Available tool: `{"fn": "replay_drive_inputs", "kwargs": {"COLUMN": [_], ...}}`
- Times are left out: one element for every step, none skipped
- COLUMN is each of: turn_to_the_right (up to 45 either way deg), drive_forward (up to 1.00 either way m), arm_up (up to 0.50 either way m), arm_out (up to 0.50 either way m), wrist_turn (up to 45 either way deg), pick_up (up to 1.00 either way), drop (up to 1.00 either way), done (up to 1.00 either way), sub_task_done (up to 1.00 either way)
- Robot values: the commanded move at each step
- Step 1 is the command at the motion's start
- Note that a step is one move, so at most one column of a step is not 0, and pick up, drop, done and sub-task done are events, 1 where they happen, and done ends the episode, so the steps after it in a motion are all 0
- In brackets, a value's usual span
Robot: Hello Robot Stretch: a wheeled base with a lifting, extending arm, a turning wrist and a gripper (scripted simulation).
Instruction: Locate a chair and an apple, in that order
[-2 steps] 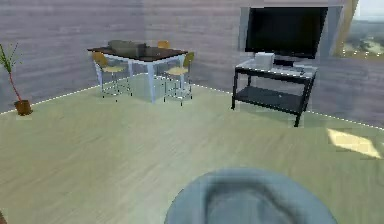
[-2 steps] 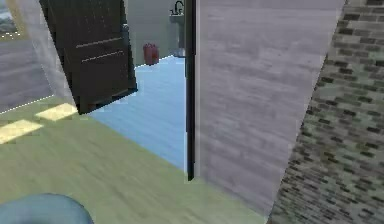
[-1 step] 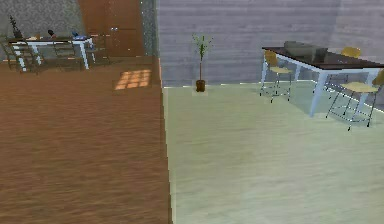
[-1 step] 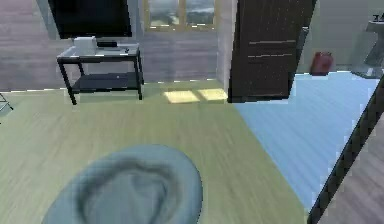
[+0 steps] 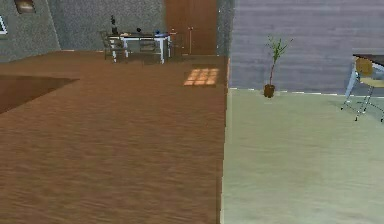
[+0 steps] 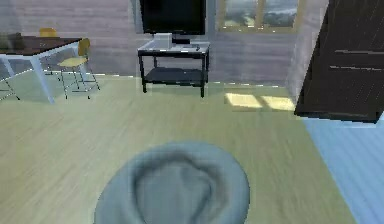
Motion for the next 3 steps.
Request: {"fn": "replay_drive_inputs", "kwargs": {"turn_to_the_right": [0.0,0.0,0.0], "drive_forward": [1.00,1.00,1.00], "arm_up": [0.00,0.00,0.00], "arm_out": [0.00,0.00,0.00], "wrist_turn": [0.0,0.0,0.0], "pick_up": [0.00,0.00,0.00], "drop": [0.00,0.00,0.00], "done": [0.00,0.00,0.00], "sub_task_done": [0.00,0.00,0.00]}}
